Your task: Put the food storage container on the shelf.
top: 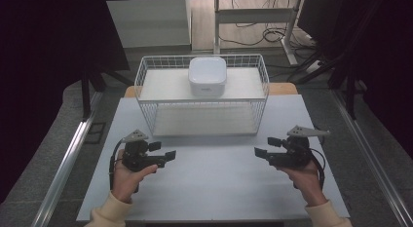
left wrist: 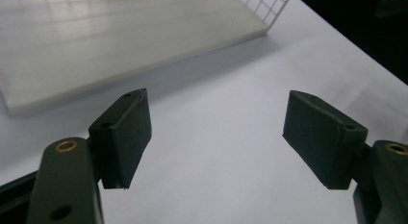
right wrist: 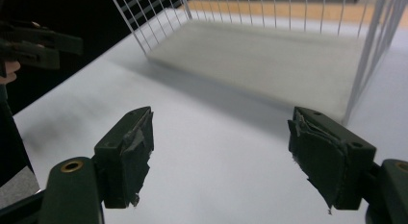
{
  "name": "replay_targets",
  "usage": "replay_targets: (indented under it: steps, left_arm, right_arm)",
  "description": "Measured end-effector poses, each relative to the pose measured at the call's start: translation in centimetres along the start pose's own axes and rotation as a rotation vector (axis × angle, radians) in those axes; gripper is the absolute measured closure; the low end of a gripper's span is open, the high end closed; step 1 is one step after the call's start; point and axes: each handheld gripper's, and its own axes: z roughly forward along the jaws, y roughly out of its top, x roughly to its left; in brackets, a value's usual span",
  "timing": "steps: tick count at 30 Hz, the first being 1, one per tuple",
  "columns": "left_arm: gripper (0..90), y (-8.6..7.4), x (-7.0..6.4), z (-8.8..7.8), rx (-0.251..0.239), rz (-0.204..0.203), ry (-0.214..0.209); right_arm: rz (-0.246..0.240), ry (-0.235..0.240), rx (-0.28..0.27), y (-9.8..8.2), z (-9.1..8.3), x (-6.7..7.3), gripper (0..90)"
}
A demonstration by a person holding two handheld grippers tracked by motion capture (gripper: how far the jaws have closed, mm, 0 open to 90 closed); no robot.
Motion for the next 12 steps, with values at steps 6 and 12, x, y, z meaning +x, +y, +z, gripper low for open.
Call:
replay_targets:
  steps: [6,12]
  left_arm:
    - [24.0,-1.0,0.3,0.6,0.016,0.002,0.027]
    - [21.4,-1.2,0.3,0.1,0.01,0.015,0.036]
  right_arm:
    - [0.001,-0.02,0.028,-1.5,0.4,-0.6,23.3]
    - [-0.027,-0.03,0.014,-1.4,0.0,-0.2,21.1]
